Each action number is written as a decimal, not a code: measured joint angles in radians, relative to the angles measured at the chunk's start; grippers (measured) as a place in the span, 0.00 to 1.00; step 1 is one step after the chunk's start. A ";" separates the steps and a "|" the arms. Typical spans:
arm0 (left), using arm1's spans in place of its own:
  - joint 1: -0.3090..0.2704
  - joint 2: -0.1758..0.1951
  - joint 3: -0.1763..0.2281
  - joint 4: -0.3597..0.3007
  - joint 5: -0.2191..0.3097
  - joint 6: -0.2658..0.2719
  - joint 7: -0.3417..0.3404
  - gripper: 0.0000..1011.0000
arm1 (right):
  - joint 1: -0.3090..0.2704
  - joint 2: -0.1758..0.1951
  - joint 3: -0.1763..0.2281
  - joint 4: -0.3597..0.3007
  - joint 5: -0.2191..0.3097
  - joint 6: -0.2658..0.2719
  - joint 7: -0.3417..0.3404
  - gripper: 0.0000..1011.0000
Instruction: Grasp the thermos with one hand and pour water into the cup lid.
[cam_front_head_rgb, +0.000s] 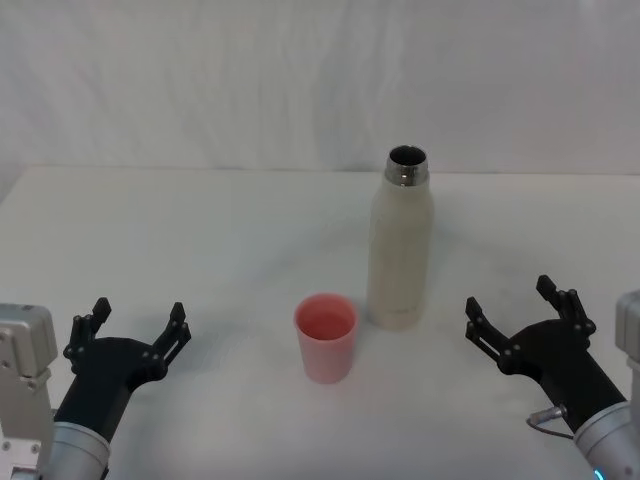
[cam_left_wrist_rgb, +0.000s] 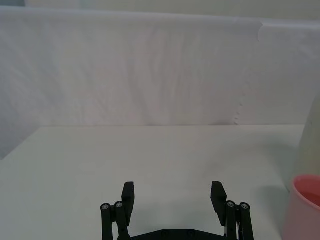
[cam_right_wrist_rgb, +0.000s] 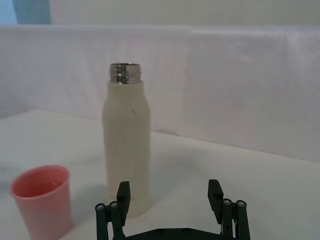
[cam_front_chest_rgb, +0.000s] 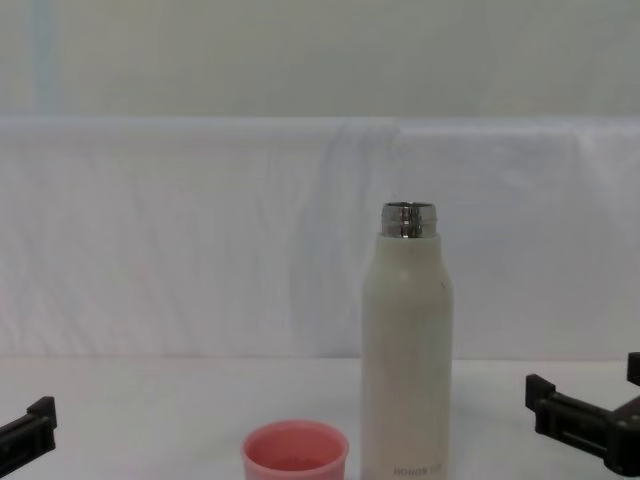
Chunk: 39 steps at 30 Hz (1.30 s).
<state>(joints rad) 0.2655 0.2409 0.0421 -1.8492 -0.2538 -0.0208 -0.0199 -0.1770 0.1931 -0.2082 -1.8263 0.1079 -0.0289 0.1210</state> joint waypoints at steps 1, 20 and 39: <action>0.000 0.000 0.000 0.000 0.000 0.000 0.000 0.99 | 0.003 0.001 0.002 0.000 0.006 0.003 0.009 0.99; 0.000 0.000 0.000 0.000 0.000 0.000 0.000 0.99 | 0.134 0.046 -0.008 0.065 0.128 0.108 0.150 0.99; 0.000 0.000 0.000 0.000 0.000 0.000 0.000 0.99 | 0.267 0.072 -0.065 0.160 0.184 0.160 0.178 0.99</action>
<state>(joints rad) 0.2655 0.2410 0.0421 -1.8492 -0.2538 -0.0208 -0.0199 0.0904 0.2648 -0.2730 -1.6666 0.2921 0.1312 0.2990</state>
